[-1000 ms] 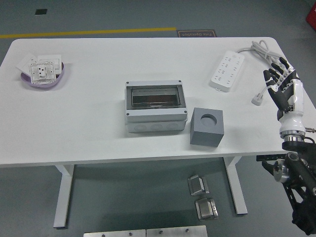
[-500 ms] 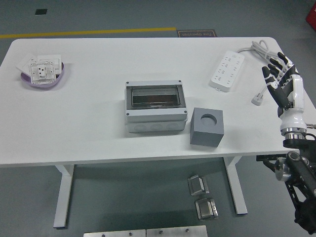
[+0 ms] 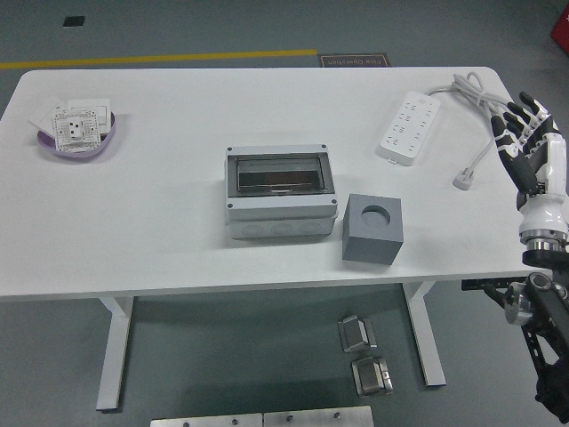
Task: Pick up the cylinder from the cube,place it in the box,flap close box
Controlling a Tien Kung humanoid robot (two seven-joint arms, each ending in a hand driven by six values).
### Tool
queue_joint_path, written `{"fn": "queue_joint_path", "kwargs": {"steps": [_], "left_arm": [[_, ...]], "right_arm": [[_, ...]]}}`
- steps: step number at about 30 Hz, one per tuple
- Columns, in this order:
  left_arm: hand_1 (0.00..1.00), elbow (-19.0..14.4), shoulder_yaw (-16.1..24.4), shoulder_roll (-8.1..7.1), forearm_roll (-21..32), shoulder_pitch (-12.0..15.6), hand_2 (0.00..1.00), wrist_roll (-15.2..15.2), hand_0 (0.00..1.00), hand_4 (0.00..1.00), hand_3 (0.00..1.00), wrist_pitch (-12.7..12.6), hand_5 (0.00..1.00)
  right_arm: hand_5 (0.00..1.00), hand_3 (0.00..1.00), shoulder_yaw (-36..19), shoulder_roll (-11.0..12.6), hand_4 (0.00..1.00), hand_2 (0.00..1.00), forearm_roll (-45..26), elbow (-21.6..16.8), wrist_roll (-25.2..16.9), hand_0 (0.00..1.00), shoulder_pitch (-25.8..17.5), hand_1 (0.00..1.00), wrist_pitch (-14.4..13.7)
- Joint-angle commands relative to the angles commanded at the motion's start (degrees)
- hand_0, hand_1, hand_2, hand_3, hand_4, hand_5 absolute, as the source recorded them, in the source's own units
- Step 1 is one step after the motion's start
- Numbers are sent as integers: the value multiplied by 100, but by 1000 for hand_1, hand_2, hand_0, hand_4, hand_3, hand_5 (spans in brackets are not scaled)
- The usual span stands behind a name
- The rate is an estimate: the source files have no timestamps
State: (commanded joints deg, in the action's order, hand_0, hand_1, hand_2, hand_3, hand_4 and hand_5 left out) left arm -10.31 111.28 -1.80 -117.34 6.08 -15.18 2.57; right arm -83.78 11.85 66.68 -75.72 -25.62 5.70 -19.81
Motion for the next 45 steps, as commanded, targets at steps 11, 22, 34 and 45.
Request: {"fn": "queue_joint_path", "kwargs": {"steps": [11,22,34,45], "left_arm": [[539,0,50,41,-21,-23,533,-23,630,373,578,0,98],[540,0,59,56,-18,-8,534,-35,629,376,579,-3,95],[539,0,4,29,41,-26,533,-42,629,381,579,-9,92],[540,0,27,23,28,-22,533,-42,627,393,580,-11,84]], "right_arm": [[500,794,-97,-45,931,784,15,-20,-20,856,-40,788,-52],[478,789,-94,-41,906,779,11,-17,-15,854,-65,783,-50],[468,785,-150,-55,893,777,1,-13,-16,851,-76,782,-104],[464,782,-178,-56,887,774,26,-29,-17,849,-87,776,-134]]}}
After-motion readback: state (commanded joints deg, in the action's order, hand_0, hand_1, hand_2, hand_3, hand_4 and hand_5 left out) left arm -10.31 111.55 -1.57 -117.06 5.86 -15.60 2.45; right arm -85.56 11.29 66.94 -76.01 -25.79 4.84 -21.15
